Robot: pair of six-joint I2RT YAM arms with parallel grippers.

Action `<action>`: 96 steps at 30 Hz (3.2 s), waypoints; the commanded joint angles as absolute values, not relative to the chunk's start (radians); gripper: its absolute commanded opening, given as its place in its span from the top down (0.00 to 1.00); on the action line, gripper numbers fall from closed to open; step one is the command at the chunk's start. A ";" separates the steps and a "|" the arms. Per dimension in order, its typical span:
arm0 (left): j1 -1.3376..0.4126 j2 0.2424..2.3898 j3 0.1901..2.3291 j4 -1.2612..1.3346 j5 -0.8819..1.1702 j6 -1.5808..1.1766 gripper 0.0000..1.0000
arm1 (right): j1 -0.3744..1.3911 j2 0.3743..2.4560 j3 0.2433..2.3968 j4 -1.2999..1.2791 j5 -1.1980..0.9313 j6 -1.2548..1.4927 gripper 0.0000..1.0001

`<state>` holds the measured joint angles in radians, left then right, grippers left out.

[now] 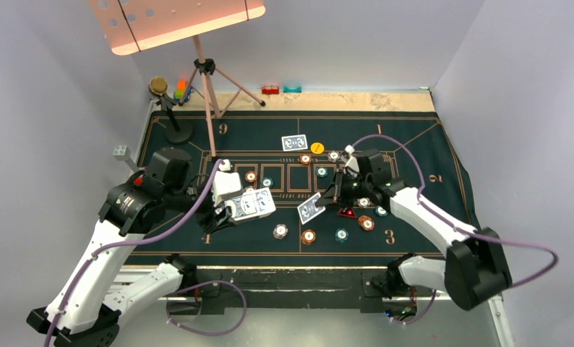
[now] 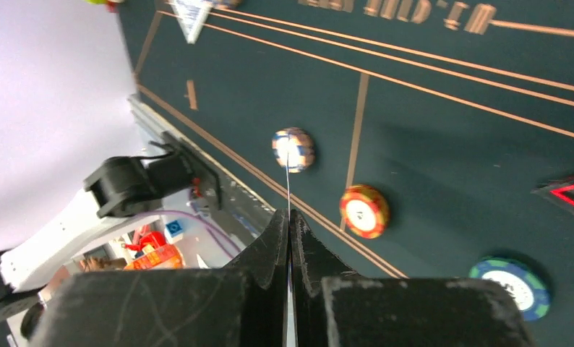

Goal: Distribute texas hold em gaming equipment

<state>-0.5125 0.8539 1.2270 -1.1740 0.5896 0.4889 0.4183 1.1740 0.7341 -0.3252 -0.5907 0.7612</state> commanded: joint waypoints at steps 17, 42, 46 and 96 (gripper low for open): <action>-0.509 0.839 1.264 -1.148 0.639 0.468 1.00 | 0.416 1.279 0.676 -0.347 -0.168 0.632 0.76; -0.509 0.850 1.271 -1.140 0.644 0.460 1.00 | 0.721 1.130 1.087 -0.236 -0.570 0.830 0.07; -0.509 0.854 1.275 -1.138 0.644 0.458 1.00 | 0.794 1.194 1.120 -0.218 -0.567 0.835 0.06; -0.509 0.840 1.282 -1.149 0.644 0.460 1.00 | 0.723 1.162 1.087 -0.279 -0.555 0.836 0.80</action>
